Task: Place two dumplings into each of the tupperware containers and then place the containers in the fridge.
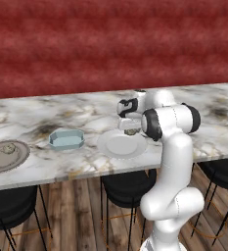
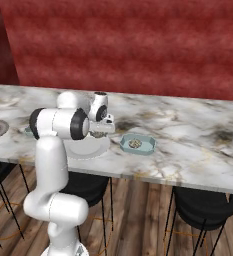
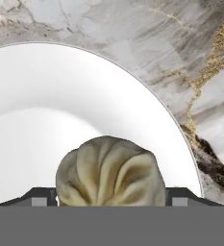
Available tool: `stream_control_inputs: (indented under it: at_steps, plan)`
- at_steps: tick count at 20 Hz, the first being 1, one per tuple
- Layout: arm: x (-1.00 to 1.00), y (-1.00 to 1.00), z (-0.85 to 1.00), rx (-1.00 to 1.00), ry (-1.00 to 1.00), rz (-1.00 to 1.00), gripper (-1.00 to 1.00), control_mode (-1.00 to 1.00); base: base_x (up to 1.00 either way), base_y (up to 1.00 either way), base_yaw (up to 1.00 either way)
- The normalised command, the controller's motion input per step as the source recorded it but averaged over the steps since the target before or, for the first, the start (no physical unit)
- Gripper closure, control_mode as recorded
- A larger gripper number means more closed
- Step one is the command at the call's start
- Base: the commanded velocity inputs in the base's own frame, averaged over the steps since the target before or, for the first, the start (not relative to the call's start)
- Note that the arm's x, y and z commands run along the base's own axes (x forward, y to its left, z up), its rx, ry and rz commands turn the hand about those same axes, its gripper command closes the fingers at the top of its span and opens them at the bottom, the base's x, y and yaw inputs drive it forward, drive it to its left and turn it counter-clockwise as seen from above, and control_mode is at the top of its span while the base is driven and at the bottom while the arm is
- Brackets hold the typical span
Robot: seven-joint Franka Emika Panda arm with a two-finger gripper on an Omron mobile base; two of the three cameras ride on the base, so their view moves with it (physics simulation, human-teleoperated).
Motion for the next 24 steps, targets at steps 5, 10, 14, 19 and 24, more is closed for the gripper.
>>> stream_control_inputs:
  at_steps: [5, 10, 14, 19, 24]
  plan:
    - [0.0, -1.0, 0.24, 0.0, 0.0, 0.0, 1.0, -1.0, 0.0, 0.0, 0.0]
    - [0.0, -1.0, 0.21, 0.0, 0.01, 0.0, 1.0, -1.0, 0.0, 0.0, 0.0]
    - [0.0, -1.0, -0.05, 0.01, 0.0, 0.0, 1.0, -1.0, 0.0, 0.0, 0.0]
    - [0.0, -0.95, -0.39, 0.06, 0.0, 0.0, 1.0, -1.0, 0.0, 0.0, 0.0]
    - [0.0, -0.61, -0.07, 0.03, 0.0, 0.0, 1.0, -1.0, 0.0, 0.0, 0.0]
